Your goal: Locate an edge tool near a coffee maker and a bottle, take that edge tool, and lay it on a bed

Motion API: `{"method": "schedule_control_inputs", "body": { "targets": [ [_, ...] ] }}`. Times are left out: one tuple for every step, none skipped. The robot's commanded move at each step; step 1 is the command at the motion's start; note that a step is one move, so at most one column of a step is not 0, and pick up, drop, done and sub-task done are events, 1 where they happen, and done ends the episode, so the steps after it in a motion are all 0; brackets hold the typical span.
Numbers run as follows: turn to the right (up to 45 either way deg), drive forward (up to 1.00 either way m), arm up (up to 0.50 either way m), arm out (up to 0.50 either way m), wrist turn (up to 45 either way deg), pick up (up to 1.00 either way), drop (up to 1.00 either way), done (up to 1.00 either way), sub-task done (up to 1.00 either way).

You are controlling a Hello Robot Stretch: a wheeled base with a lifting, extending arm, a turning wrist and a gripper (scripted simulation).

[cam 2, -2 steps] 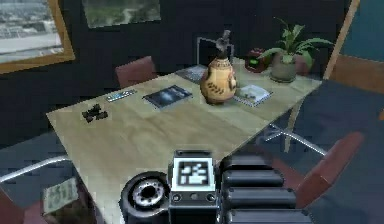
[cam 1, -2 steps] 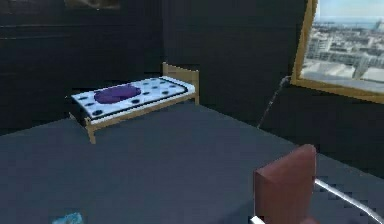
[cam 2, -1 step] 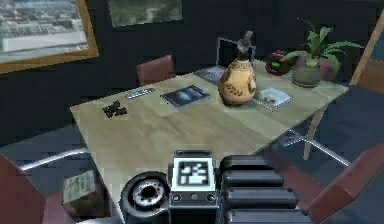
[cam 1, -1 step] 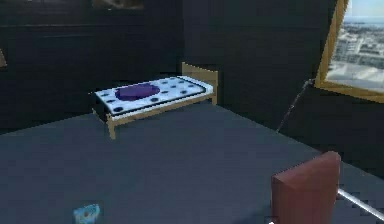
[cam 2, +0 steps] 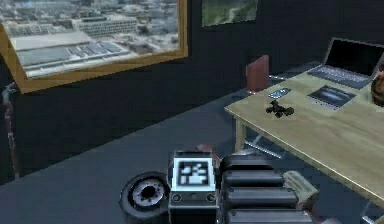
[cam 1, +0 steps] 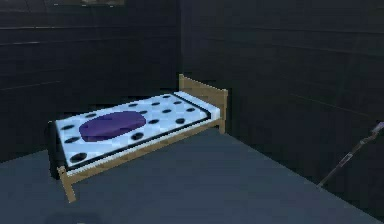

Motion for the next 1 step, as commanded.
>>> {"method": "schedule_control_inputs", "body": {
  "targets": [
    [-3.0, 0.0, 0.0, 0.0, 0.0, 0.0, 0.0, 0.0, 0.0]
  ]
}}
